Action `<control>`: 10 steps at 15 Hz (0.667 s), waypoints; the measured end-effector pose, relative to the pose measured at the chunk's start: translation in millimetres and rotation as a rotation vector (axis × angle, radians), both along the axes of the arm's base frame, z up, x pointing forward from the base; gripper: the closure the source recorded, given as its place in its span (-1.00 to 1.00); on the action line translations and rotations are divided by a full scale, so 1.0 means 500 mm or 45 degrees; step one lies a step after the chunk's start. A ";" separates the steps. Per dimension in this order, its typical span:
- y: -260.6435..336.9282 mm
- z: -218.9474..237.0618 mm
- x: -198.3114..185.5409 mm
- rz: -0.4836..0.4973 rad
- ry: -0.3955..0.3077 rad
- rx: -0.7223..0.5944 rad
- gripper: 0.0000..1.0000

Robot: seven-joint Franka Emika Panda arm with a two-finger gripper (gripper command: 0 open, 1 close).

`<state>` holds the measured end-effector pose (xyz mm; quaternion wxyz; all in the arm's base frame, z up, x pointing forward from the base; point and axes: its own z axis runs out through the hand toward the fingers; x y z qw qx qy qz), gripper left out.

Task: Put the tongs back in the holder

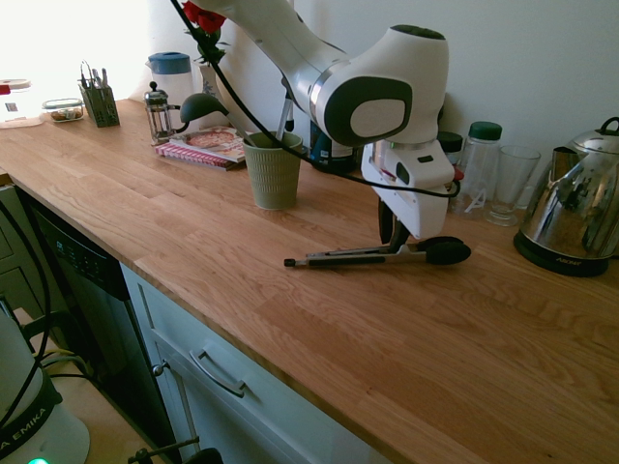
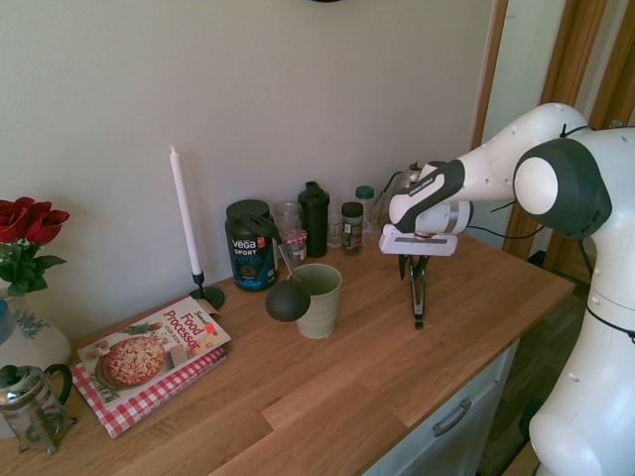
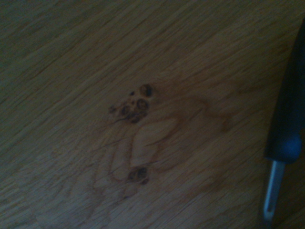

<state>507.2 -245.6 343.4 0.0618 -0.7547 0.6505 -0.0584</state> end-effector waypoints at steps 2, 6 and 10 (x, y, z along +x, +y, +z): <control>-0.005 -0.002 -0.002 -0.001 0.002 -0.001 1.00; -0.011 -0.001 -0.005 0.003 -0.005 0.004 1.00; -0.014 0.000 -0.006 0.001 -0.008 0.007 1.00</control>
